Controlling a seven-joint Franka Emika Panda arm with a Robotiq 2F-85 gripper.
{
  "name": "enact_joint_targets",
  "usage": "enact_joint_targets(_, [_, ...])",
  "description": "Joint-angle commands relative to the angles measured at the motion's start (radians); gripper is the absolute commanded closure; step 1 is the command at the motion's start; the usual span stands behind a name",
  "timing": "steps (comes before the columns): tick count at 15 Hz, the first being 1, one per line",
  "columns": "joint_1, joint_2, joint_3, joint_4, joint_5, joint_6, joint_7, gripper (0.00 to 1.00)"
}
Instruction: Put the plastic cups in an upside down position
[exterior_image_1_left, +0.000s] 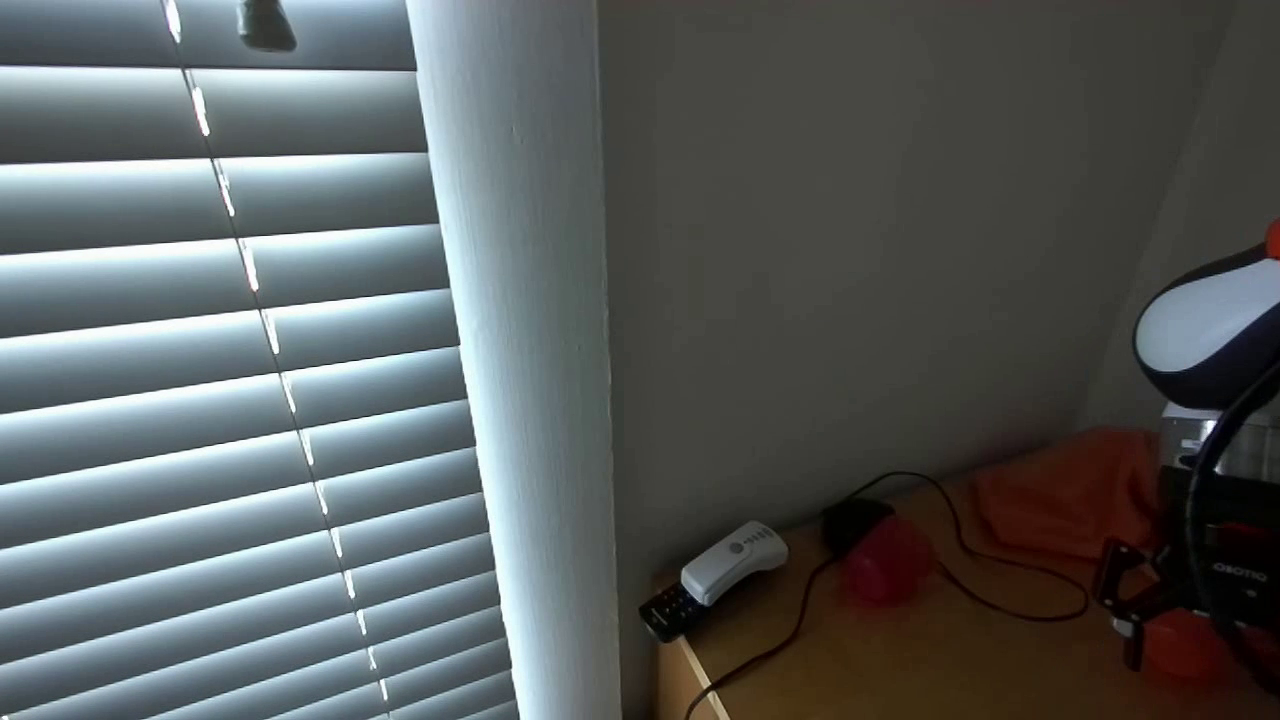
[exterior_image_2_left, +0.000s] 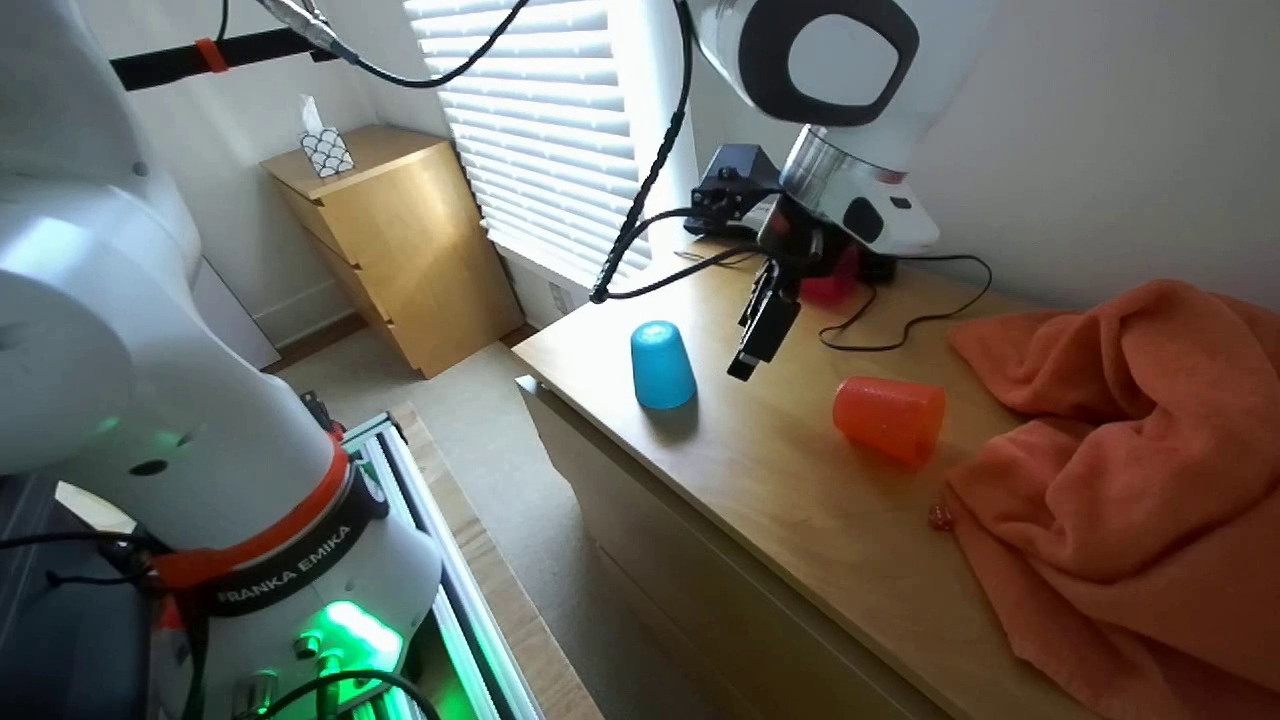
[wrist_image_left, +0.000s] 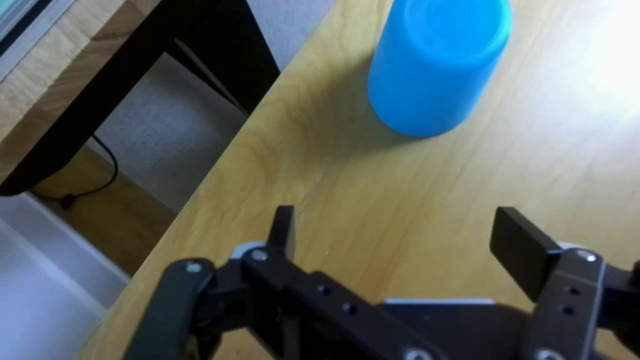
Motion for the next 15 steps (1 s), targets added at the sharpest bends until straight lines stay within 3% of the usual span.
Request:
enact_joint_targets(1, [0.021, -0.117, -0.014, -0.124, -0.135, 0.170, 0.142, 0.00])
enact_joint_targets(8, [0.018, -0.120, -0.037, -0.204, -0.446, 0.511, 0.544, 0.00])
enact_joint_targets(12, [0.019, -0.107, -0.066, -0.212, -0.627, 0.520, 0.788, 0.00])
enact_joint_targets(15, [0.014, -0.097, -0.066, -0.210, -0.689, 0.520, 0.874, 0.00])
